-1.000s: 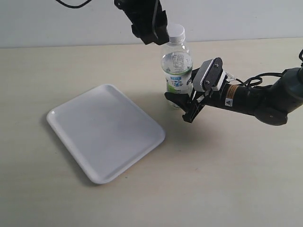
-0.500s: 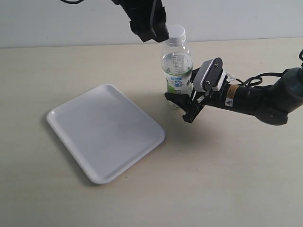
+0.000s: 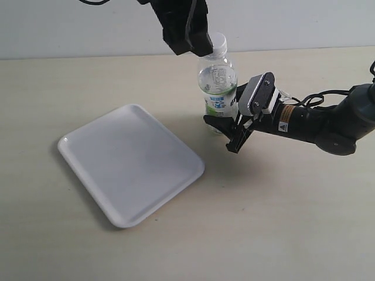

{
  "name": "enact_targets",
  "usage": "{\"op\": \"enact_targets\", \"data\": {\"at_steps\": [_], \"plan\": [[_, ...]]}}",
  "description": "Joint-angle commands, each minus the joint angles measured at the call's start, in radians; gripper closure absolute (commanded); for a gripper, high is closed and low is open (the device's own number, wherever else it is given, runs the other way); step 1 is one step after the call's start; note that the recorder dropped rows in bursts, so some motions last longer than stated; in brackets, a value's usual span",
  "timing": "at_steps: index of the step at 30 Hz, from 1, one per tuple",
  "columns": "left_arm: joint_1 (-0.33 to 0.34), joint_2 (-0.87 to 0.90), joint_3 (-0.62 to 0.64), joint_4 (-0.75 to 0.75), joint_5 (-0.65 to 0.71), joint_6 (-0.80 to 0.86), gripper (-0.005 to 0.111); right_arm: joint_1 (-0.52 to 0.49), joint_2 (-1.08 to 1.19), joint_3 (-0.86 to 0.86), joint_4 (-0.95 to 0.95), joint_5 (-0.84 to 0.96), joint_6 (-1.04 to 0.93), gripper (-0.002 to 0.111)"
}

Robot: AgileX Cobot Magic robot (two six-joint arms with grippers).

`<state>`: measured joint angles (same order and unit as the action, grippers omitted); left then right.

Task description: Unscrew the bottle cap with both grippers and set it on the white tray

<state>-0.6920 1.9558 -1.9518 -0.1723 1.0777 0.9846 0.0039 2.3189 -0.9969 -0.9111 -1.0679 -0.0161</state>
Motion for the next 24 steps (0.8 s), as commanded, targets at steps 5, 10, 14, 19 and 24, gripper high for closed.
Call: {"op": "enact_targets", "data": {"at_steps": [5, 10, 14, 19, 24], "plan": [[-0.005, -0.005, -0.005, -0.03, -0.011, 0.078, 0.032, -0.002, 0.019, 0.002, -0.016, 0.106, -0.056, 0.108], [-0.005, 0.023, -0.005, -0.071, -0.011, 0.111, 0.032, -0.002, 0.019, 0.002, -0.016, 0.106, -0.068, 0.108], [-0.005, 0.043, -0.005, -0.069, -0.022, 0.114, 0.032, -0.002, 0.019, 0.002, -0.016, 0.118, -0.068, 0.108], [-0.005, 0.061, -0.005, -0.069, -0.042, 0.114, 0.033, -0.002, 0.019, 0.002, -0.016, 0.121, -0.068, 0.108], [-0.005, 0.066, -0.005, -0.067, -0.066, 0.114, 0.033, -0.002, 0.019, 0.002, -0.016, 0.121, -0.068, 0.108]]}}
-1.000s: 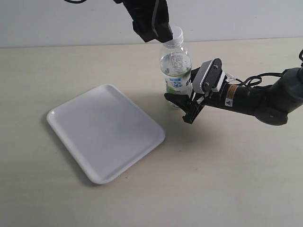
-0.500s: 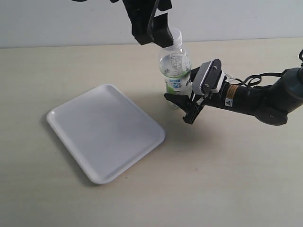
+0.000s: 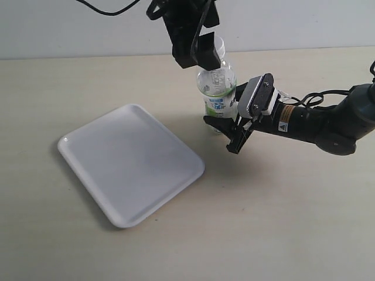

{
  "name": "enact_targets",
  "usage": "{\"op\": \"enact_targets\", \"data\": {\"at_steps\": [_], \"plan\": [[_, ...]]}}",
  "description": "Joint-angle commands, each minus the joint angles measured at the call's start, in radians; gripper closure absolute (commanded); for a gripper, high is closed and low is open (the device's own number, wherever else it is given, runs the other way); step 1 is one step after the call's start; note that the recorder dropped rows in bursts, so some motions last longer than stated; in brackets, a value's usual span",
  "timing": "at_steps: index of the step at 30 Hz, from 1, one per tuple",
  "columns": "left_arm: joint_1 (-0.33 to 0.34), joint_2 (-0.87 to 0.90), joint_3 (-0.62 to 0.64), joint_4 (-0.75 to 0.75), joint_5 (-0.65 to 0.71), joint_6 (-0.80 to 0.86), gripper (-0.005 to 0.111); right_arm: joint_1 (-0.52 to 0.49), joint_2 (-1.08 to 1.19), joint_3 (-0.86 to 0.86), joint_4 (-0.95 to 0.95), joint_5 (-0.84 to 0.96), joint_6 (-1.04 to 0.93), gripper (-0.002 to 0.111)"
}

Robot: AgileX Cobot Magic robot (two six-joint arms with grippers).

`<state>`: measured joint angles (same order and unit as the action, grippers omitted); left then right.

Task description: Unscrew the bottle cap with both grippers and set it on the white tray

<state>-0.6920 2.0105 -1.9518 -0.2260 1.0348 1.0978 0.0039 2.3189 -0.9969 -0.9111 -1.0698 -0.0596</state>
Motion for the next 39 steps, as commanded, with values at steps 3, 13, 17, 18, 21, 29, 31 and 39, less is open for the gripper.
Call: {"op": "enact_targets", "data": {"at_steps": [3, 13, 17, 18, 21, 29, 31, 39], "plan": [[-0.005, 0.012, -0.005, -0.01, -0.021, 0.001, 0.037, -0.002, 0.019, 0.002, -0.016, 0.122, -0.024, 0.108], [-0.005, 0.012, -0.005, 0.004, -0.009, -0.004, 0.064, -0.002, 0.019, 0.002, -0.016, 0.122, -0.022, 0.108], [-0.005, 0.014, -0.005, 0.006, -0.009, -0.004, 0.076, -0.002, 0.019, 0.002, -0.016, 0.122, -0.022, 0.108], [-0.005, 0.016, -0.005, 0.006, -0.009, -0.004, 0.081, -0.002, 0.019, 0.002, -0.016, 0.122, -0.022, 0.108], [-0.005, 0.025, -0.005, 0.006, -0.009, -0.004, 0.095, -0.002, 0.019, 0.002, -0.016, 0.122, -0.022, 0.108], [-0.005, 0.026, -0.005, 0.004, -0.019, -0.017, 0.107, -0.002, 0.019, 0.002, -0.016, 0.122, -0.02, 0.108], [-0.005, 0.026, -0.005, 0.002, -0.019, -0.057, 0.107, -0.002, 0.019, 0.002, -0.012, 0.122, -0.021, 0.108], [-0.005, 0.026, -0.005, 0.002, -0.019, -0.497, 0.107, -0.002, 0.019, 0.002, -0.007, 0.122, -0.021, 0.108]]}}
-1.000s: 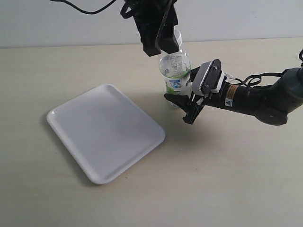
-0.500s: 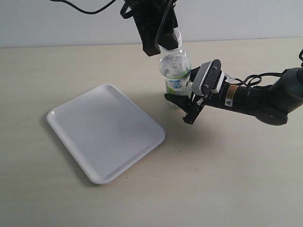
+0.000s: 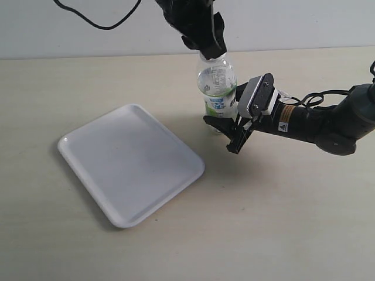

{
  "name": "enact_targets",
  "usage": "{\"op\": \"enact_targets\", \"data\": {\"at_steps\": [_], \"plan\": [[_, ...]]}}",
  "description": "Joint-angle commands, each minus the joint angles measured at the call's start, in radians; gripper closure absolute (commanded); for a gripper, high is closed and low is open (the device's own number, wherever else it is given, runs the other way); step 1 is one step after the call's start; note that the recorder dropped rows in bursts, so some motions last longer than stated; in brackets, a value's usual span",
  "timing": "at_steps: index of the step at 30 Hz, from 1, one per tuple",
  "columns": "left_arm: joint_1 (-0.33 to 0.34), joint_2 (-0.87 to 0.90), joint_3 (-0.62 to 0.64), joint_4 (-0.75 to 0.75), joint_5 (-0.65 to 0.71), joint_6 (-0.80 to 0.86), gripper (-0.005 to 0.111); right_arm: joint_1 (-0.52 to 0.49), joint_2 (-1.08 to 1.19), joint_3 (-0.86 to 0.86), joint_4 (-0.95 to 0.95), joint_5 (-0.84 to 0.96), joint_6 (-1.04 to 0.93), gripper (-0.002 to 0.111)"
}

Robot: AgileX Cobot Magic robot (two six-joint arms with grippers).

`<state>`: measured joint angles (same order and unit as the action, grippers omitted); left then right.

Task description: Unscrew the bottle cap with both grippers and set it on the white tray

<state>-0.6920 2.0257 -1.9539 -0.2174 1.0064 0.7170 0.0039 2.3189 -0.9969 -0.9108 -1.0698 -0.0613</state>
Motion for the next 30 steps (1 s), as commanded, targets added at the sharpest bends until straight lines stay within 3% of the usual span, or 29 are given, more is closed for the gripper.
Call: {"op": "enact_targets", "data": {"at_steps": [1, 7, 16, 19, 30], "plan": [[-0.005, 0.011, -0.003, -0.007, 0.009, -0.116, 0.107, -0.002, 0.019, 0.002, -0.008, 0.122, -0.019, 0.108], [-0.005, 0.011, -0.003, -0.007, 0.009, -0.116, 0.102, -0.002, 0.019, 0.002, -0.007, 0.122, -0.016, 0.108], [-0.005, 0.011, -0.003, -0.007, 0.008, -0.118, 0.053, -0.002, 0.019, 0.002, -0.005, 0.122, -0.017, 0.108], [-0.005, 0.011, -0.003, -0.007, 0.008, -0.118, 0.045, -0.002, 0.019, 0.002, -0.005, 0.122, -0.017, 0.108], [-0.005, -0.004, -0.003, -0.008, 0.008, -0.12, 0.042, -0.002, 0.019, 0.002, -0.005, 0.122, -0.017, 0.108]]}}
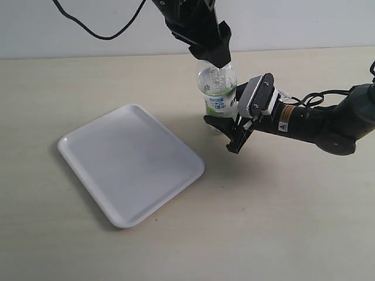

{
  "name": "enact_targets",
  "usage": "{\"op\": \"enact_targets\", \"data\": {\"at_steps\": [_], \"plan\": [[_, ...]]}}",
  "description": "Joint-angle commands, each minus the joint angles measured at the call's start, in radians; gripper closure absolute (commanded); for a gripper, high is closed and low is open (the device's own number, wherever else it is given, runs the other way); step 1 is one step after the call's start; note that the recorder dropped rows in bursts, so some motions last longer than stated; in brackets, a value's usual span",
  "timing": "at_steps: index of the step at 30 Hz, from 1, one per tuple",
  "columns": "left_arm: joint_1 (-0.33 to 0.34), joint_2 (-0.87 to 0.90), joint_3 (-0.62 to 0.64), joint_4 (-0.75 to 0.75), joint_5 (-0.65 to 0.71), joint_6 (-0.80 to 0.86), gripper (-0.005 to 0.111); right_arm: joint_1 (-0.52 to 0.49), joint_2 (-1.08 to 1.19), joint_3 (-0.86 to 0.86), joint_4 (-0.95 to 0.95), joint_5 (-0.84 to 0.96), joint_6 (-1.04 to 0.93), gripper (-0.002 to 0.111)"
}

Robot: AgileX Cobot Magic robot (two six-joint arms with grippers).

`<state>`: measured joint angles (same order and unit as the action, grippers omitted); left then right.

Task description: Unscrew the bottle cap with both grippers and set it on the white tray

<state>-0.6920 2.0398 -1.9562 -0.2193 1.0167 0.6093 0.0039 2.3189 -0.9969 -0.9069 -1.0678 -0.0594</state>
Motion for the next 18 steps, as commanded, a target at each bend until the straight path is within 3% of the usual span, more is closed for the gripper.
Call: {"op": "enact_targets", "data": {"at_steps": [1, 6, 12, 18], "plan": [[-0.005, -0.021, -0.001, -0.007, -0.003, -0.012, 0.042, -0.002, 0.019, 0.002, -0.009, 0.12, -0.019, 0.108], [-0.005, -0.032, -0.001, -0.003, -0.003, -0.012, 0.042, -0.002, 0.019, 0.002, -0.009, 0.12, -0.019, 0.108], [-0.005, -0.032, -0.001, -0.001, 0.028, 0.303, 0.042, -0.002, 0.019, 0.002, -0.009, 0.12, -0.019, 0.108], [-0.005, -0.032, -0.001, 0.025, 0.028, 0.438, 0.042, -0.002, 0.019, 0.002, -0.009, 0.12, -0.019, 0.108]]}}
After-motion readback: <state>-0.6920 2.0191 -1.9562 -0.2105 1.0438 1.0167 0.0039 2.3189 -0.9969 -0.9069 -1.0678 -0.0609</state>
